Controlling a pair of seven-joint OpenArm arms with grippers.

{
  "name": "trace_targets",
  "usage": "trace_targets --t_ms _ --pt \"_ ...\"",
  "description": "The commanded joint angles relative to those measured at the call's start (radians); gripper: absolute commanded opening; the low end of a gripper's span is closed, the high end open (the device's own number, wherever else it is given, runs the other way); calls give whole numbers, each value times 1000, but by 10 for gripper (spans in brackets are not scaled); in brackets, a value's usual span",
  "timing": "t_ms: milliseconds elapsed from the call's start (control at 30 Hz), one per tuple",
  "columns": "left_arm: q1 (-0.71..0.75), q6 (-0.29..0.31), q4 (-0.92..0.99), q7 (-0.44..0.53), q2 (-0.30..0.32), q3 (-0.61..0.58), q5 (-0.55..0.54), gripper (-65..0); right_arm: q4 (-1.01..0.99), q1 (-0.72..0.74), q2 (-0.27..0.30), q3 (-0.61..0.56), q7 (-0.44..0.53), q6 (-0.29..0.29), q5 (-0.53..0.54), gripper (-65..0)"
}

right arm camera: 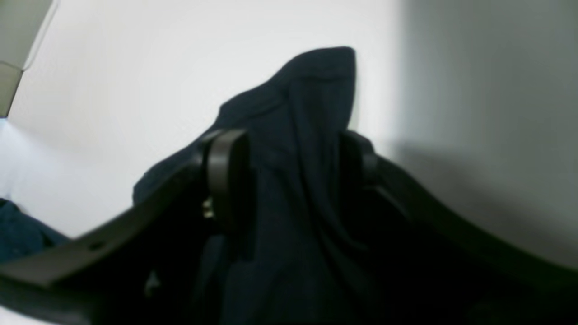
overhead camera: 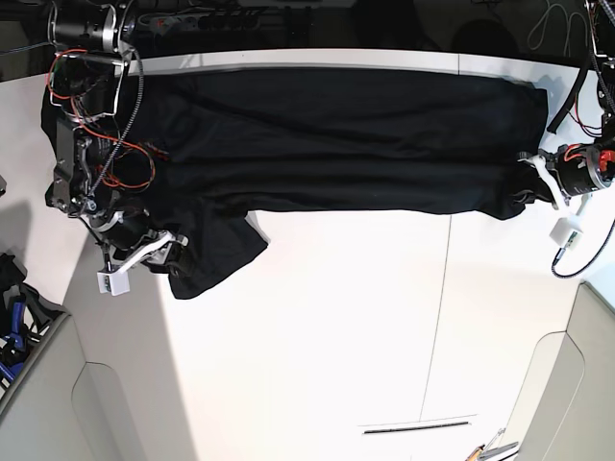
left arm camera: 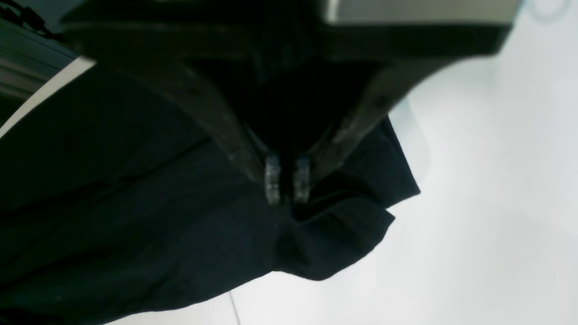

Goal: Fold the T-shirt properly
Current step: 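Regrasp the hanging sleeve with the right gripper and tuck it onto the strip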

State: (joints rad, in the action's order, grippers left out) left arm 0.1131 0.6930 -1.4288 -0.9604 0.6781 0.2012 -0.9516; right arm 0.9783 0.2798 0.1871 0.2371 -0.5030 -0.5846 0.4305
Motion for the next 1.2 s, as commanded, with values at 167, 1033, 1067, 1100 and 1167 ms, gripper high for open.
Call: trace_targets --t_ms 167,1033,1067,1100,1167 --pt "-13 5 -16 -10 20 10 -17 -650 86 11 -7 -2 -85 1 7 -650" --pt "187 5 -95 -312 20 383 -384 -650 909 -499 0 354 -538 -14 490 -650" --pt "200 5 -95 -312 20 389 -384 -650 909 -515 0 360 -538 -14 490 -650" --pt "211 5 -95 -312 20 390 -384 -650 909 -531 0 365 -538 -14 490 -650" --pt "230 5 -95 -312 20 390 -384 -650 909 -562 -1 365 -538 -14 482 -650"
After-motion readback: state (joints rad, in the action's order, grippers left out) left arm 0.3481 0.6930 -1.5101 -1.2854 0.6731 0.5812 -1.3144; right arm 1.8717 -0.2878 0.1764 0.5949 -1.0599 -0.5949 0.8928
